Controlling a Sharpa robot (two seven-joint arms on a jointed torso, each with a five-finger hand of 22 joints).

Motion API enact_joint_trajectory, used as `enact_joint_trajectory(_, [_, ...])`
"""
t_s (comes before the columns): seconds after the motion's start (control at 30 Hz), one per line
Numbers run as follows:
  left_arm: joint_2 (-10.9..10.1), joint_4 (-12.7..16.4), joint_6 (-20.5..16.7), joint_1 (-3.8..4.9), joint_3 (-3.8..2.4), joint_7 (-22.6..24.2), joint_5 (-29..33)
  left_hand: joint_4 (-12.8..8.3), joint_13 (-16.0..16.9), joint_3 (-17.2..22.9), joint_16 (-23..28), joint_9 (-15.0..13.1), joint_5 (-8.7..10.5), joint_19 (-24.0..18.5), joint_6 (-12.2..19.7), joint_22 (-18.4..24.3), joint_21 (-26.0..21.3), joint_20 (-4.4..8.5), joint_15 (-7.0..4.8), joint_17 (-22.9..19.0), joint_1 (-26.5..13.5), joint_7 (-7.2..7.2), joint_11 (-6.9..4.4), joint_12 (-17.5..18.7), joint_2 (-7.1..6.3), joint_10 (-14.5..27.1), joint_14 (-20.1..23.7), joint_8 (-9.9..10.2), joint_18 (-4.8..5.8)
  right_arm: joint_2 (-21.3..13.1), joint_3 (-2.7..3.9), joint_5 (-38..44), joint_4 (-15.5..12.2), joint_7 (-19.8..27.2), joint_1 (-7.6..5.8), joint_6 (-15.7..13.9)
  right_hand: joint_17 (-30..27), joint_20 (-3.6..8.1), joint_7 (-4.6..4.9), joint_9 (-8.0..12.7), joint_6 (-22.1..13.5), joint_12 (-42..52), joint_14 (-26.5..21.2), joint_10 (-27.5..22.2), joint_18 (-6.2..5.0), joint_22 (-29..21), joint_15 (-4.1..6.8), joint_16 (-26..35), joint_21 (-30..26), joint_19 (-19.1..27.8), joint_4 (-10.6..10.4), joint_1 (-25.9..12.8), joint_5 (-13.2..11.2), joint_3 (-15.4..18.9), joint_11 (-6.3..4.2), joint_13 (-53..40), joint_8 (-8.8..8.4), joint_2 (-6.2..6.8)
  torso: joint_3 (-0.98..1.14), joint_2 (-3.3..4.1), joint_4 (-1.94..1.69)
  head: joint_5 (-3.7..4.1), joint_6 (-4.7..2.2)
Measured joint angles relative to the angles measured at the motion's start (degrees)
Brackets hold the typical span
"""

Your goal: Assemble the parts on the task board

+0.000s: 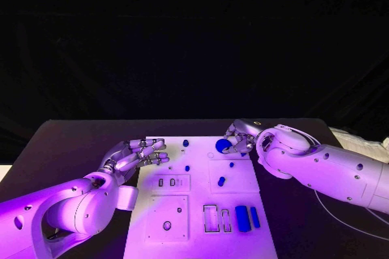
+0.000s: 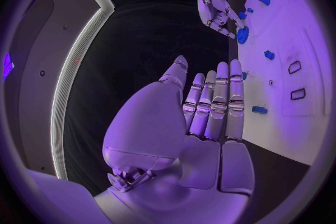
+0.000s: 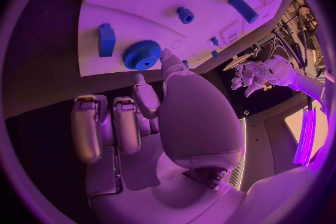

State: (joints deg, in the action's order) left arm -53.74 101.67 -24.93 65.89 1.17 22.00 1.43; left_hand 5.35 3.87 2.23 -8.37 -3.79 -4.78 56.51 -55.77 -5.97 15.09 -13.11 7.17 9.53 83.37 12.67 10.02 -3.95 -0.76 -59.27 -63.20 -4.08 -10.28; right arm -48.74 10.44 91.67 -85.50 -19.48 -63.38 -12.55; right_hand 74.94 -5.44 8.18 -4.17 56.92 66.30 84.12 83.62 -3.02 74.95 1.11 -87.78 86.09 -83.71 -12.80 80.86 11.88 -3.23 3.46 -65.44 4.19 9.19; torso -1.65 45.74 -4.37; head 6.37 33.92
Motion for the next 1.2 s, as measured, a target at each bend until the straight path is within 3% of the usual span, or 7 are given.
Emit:
enact_joint_trajectory(0.07, [0.01,-0.01,0.01,0.0,0.0,-0.02,0.0,0.0,0.0,0.0,0.0,0.0,0.0,0.0,0.0,0.0,0.0,0.0,0.0,0.0,0.0,0.0,0.0,0.0,0.0,0.0,0.0,0.0,0.0,0.09,0.0,0.18,0.15,0.0,0.07,0.22,0.0,0.0,-0.06,-0.05,0.06,0.0,0.0,-0.01,0.61,0.0,0.0,0.0,0.23,0.0,-0.1,0.15,0.0,-0.11,0.0,-0.64,0.0,-0.15,-0.01,0.01,-0.03,-0.01,0.04])
enact_joint_trajectory(0.47, [0.12,-0.05,0.12,0.0,0.0,-0.13,0.02,-0.24,0.0,0.24,0.0,0.0,0.0,0.0,0.0,0.0,0.0,0.0,0.0,0.06,0.0,0.0,0.0,0.0,0.0,0.0,0.0,0.0,0.0,1.06,0.02,0.04,1.86,0.16,0.29,0.7,-0.01,0.0,0.08,-0.04,0.73,0.0,0.0,-0.05,0.61,-0.01,0.0,0.0,0.23,0.0,-0.51,0.66,0.56,-0.52,-0.04,-4.69,0.22,-1.31,-0.02,0.03,-0.01,-0.04,0.2])
enact_joint_trajectory(0.73, [0.15,-0.11,0.18,0.0,0.0,-0.2,0.03,-0.4,0.0,0.08,0.0,0.0,0.0,0.0,0.0,0.0,0.0,0.0,0.0,0.05,0.0,0.0,0.0,0.0,0.0,0.0,0.0,0.0,0.0,1.53,0.11,-0.1,2.28,0.15,0.22,0.65,-0.02,0.0,-0.41,-0.21,2.56,0.0,0.0,-0.14,0.6,-0.02,0.0,-0.33,0.9,0.01,-0.44,0.74,0.89,-1.03,-0.12,-8.86,1.02,-2.43,-0.02,0.05,-0.03,-0.04,0.42])
enact_joint_trajectory(0.93, [0.24,-0.18,0.24,0.0,0.0,-0.28,0.03,-0.4,0.0,0.08,0.0,0.0,0.0,0.0,0.0,0.0,0.0,0.0,0.0,0.1,0.0,0.0,0.0,0.0,0.0,0.0,0.0,0.0,-0.01,1.85,0.18,1.98,2.17,-0.22,0.42,0.43,-0.02,0.21,-1.17,-0.5,5.08,0.0,-0.14,-0.36,0.57,-0.02,0.13,-0.32,1.12,-0.2,0.26,1.5,-1.86,-3.31,-0.34,-9.72,1.95,-3.18,-0.02,0.05,0.02,0.03,0.49])
enact_joint_trajectory(1.0, [0.29,-0.22,0.28,0.0,0.0,-0.31,0.03,-0.43,0.0,0.11,0.0,0.0,0.0,0.0,0.0,0.0,0.0,0.0,0.0,0.14,0.0,0.0,0.0,0.0,0.0,0.0,0.0,0.0,0.0,1.88,0.2,3.04,1.94,-0.44,0.56,0.23,-0.02,0.57,-0.96,-0.58,5.48,0.0,-0.26,-0.65,0.55,-0.02,0.59,-0.32,1.35,-0.26,0.86,1.57,-2.87,-4.56,-0.63,-9.7,2.48,-3.25,-0.03,0.05,0.02,0.05,0.57])
enact_joint_trajectory(1.07, [0.33,-0.26,0.33,0.0,0.0,-0.33,0.03,-0.55,0.0,0.23,0.0,0.0,0.0,0.0,0.0,0.0,0.0,0.0,0.0,0.18,0.03,0.0,0.0,0.0,0.03,0.0,0.0,0.0,0.0,1.91,0.22,4.45,1.57,-0.76,0.72,-0.11,-0.02,0.84,-0.77,-0.58,5.68,0.0,0.0,-0.65,1.36,-0.02,0.86,-0.55,1.52,-0.4,1.45,1.57,-3.04,-5.31,-0.63,-9.61,2.61,-3.25,-0.03,0.05,0.02,0.06,0.63])
enact_joint_trajectory(1.2, [0.35,-0.33,0.43,0.0,0.0,-0.36,0.03,-0.86,0.0,0.23,0.0,0.0,0.0,0.0,0.0,0.0,0.0,0.0,0.0,0.24,0.23,0.0,0.0,0.0,0.23,0.0,0.0,0.0,0.0,1.99,0.19,7.33,0.57,-1.44,1.08,-1.15,-0.02,1.06,-0.76,-0.57,5.7,0.0,-0.28,-0.85,1.36,-0.02,1.15,-0.55,1.69,-0.2,2.46,1.98,-3.16,-6.93,-0.83,-9.45,2.63,-2.84,-0.03,0.05,0.01,0.07,0.66])
